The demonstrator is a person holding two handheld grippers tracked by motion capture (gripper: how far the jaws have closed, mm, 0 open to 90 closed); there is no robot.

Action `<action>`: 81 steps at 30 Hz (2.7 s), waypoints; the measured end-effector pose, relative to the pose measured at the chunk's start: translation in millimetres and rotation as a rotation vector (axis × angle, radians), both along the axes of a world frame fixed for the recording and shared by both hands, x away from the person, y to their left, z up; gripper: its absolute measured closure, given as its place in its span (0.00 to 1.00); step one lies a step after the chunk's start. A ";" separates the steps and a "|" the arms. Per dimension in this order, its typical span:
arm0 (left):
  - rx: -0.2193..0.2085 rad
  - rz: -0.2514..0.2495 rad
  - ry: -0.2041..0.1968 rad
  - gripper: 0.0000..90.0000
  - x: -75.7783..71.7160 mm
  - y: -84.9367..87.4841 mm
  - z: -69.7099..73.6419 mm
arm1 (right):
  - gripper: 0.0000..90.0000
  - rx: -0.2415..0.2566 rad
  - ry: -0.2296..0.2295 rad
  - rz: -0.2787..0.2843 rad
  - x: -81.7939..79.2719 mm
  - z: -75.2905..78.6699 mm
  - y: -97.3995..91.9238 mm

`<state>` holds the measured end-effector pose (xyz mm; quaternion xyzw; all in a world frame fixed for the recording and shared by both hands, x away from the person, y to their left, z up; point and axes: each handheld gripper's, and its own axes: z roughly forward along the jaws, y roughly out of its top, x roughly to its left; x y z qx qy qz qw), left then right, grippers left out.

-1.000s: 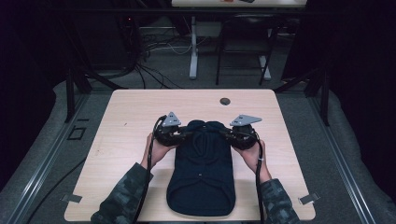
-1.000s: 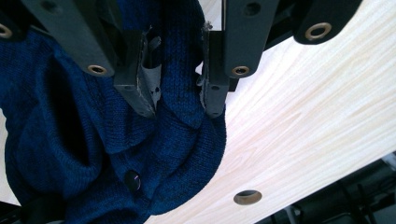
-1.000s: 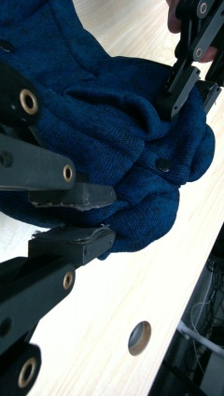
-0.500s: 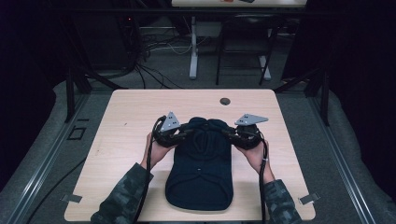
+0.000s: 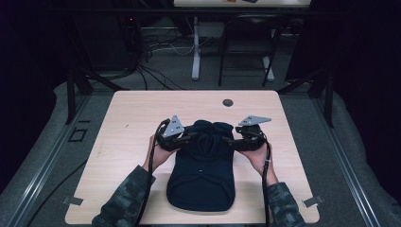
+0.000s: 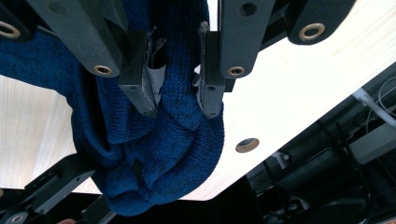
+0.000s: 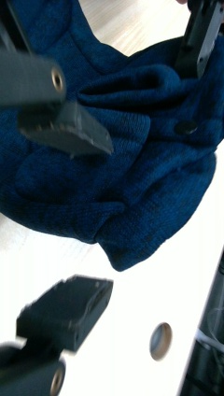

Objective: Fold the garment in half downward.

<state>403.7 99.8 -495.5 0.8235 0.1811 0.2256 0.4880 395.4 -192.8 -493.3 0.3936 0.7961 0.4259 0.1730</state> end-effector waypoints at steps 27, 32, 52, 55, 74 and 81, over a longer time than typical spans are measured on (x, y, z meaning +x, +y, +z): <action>0.017 -0.054 0.095 0.71 -8.3 7.4 2.4 | 0.85 -0.109 -0.265 0.031 -41.2 3.8 10.7; 0.034 -0.062 0.168 0.53 -6.5 4.7 -4.5 | 0.86 -0.125 -0.289 0.051 -49.4 3.5 9.9; 0.105 -0.051 0.086 0.71 -20.7 0.0 -14.7 | 0.80 -0.136 -0.248 0.107 -62.7 -0.2 3.8; 0.117 -0.055 0.080 0.67 -22.9 -1.3 -13.4 | 0.80 -0.130 -0.237 0.110 -64.7 -1.5 2.2; 0.150 -0.096 0.083 0.69 -37.6 -0.8 -14.2 | 0.81 -0.142 -0.187 0.151 -79.4 -10.4 -1.7; 0.142 -0.117 0.102 0.72 -43.5 2.2 -17.9 | 0.81 -0.142 -0.162 0.173 -84.6 -13.2 -3.1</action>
